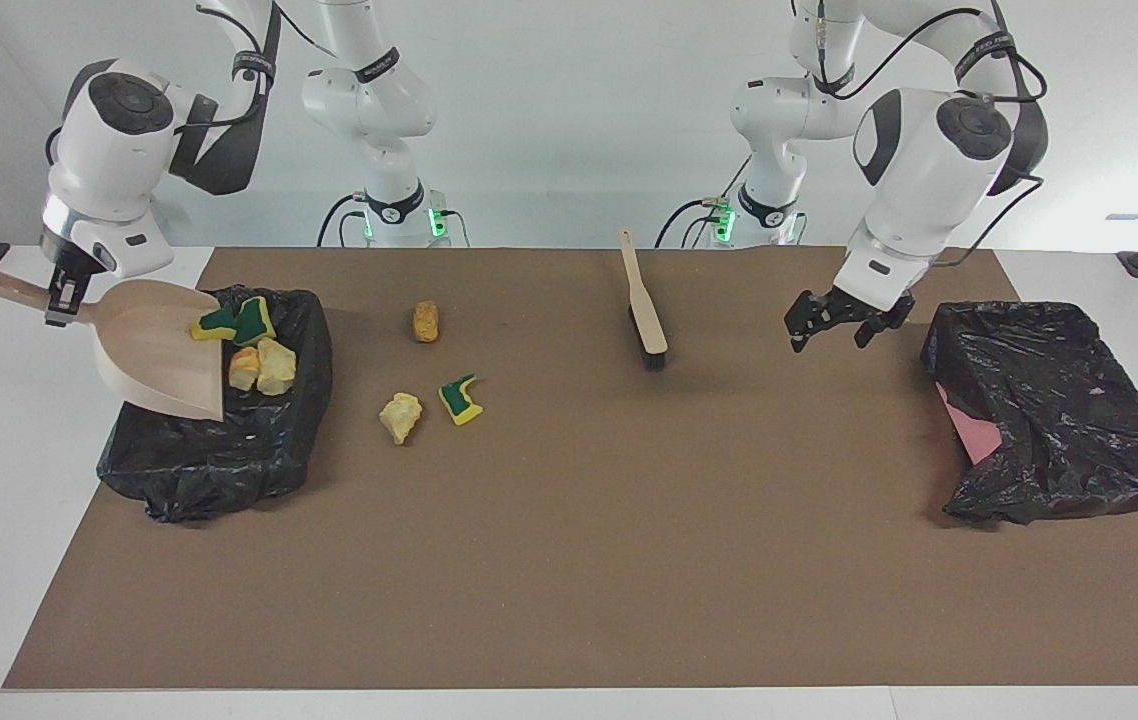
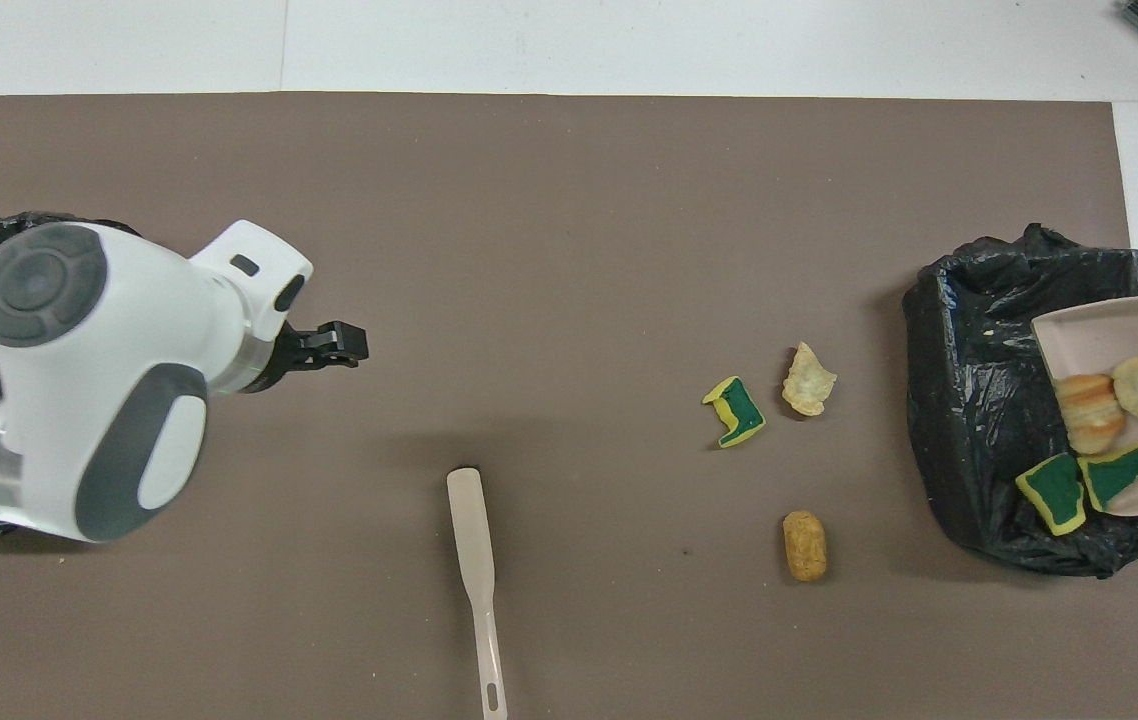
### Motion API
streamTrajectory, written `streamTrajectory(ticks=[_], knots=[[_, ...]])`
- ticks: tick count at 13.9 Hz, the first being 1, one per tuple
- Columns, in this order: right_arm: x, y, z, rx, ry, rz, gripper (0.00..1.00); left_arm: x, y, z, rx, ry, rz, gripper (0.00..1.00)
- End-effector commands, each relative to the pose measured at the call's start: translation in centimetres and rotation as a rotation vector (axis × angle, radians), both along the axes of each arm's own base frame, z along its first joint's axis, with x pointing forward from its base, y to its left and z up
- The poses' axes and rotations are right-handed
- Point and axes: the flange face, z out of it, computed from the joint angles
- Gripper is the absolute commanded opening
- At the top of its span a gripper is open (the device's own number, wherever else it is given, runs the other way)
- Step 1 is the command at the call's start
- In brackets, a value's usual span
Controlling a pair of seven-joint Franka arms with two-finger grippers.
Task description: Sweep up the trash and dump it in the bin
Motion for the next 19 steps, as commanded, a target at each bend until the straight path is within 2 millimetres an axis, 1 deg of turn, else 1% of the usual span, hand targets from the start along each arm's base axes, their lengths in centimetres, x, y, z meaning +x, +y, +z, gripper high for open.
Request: streamTrajectory(ticks=[1,2,3,4,6,7,8,11,13,14,15,16,19], knots=[[0.0,0.3,1.1,-0.05,-0.01,-0.015,0.0,0.5,2.7,3.8,0.019,0.024,-0.071,1.0],[0.0,0.9,1.6,-0.067,-0.008,-0.008,0.0,0.4,3.6,5.0,0.048,0.037,-0.103,1.0],[0.1,1.0,2.1,-0.082,-0.004,-0.01,0.0,0.3,4.4,6.2,0.065,0.034,-0.134,1.0],[0.0,1.0,2.6,-0.089,0.0,-0.022,0.0,0.1,5.1,6.9,0.068,0.034,-0.149,1.0],[0.4,2.0,4.0,-0.134,0.009,-0.017,0.0,-0.4,7.2,7.8,0.08,0.059,-0.149,1.0],[0.5,2.7,4.6,-0.163,0.017,-0.014,0.0,-0.6,7.1,9.1,0.086,0.056,-0.156,1.0],[0.6,2.9,5.2,-0.185,0.022,-0.015,0.0,-0.7,6.9,9.6,0.081,0.05,-0.157,1.0],[0.7,2.8,5.8,-0.227,0.024,-0.006,0.0,-1.2,6.8,9.6,0.078,0.058,-0.146,1.0],[0.7,2.9,6.7,-0.248,0.018,-0.005,0.0,-1.1,6.6,9.8,0.076,0.042,-0.149,1.0],[0.9,3.4,7.2,-0.26,0.013,0.005,0.0,-1.0,6.4,9.8,0.074,0.039,-0.151,1.0],[1.0,3.3,7.6,-0.263,0.007,0.006,0.0,-1.0,6.5,9.9,0.068,0.035,-0.146,1.0],[1.0,3.4,7.6,-0.266,0.007,0.008,0.0,-0.9,6.4,10.0,0.064,0.024,-0.143,1.0],[1.8,4.7,9.2,-0.265,-0.046,0.007,0.0,-1.0,6.0,9.6,0.042,-0.019,-0.151,1.0]])
